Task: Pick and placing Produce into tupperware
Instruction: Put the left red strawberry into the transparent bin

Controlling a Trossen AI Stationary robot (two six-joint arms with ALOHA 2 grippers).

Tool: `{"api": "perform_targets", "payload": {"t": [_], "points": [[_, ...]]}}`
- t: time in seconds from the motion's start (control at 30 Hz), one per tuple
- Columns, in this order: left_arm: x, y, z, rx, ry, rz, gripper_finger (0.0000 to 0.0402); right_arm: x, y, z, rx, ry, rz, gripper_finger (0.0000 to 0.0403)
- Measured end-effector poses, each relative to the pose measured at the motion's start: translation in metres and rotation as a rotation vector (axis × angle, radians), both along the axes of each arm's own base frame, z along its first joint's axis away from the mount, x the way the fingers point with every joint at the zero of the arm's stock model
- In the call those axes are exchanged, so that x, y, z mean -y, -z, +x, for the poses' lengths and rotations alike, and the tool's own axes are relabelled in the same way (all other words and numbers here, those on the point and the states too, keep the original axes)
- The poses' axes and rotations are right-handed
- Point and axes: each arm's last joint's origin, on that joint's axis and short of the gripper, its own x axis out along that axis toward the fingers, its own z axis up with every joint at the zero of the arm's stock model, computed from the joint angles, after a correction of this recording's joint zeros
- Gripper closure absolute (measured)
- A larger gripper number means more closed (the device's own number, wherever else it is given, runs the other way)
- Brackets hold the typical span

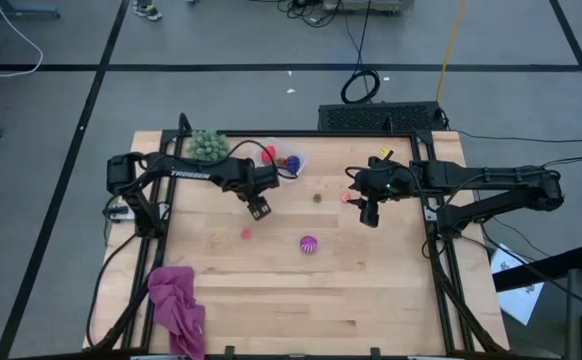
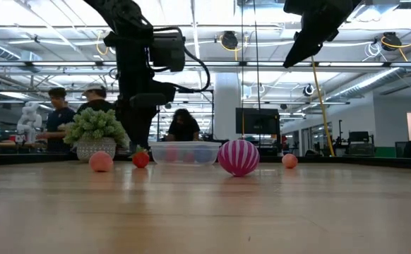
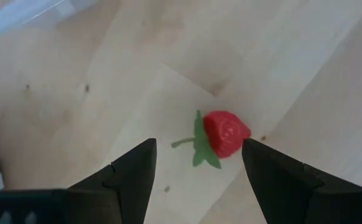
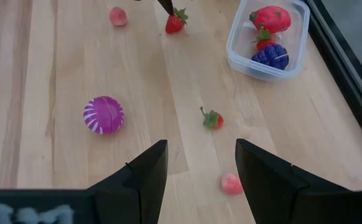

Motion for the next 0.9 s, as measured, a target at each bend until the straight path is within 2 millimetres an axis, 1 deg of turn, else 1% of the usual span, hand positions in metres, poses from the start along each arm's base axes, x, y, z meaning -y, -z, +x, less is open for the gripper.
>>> {"api": "perform_targets", "payload": {"t": [0.07,0.2,0.7,0.83,0.9], "points": [[-0.0016,0.0018,-0.0001,-0.003,-0.025,-0.004,0.0158,0.0,0.0001,-0.0001,-0.001,0.0,0.0,0.0222],[-0.003,0.0019,-0.0004,0.021,-0.165,-0.022,0.0158,0.0,0.0001,-0.0001,-0.001,-0.001,-0.001,0.0222],[-0.0025,0.002,-0.0003,0.092,-0.567,-0.082,0.0158,-0.0006,0.0002,0.0,-0.002,-0.019,0.01,0.0222],[-0.0013,0.0063,0.0034,0.108,-0.618,-0.098,0.0158,-0.0006,0.0007,-0.0006,-0.011,-0.026,0.004,0.0222],[0.0002,0.0092,0.0085,0.134,-0.616,-0.105,0.0158,-0.0006,0.0006,-0.0006,-0.013,-0.033,-0.002,0.0222]]}}
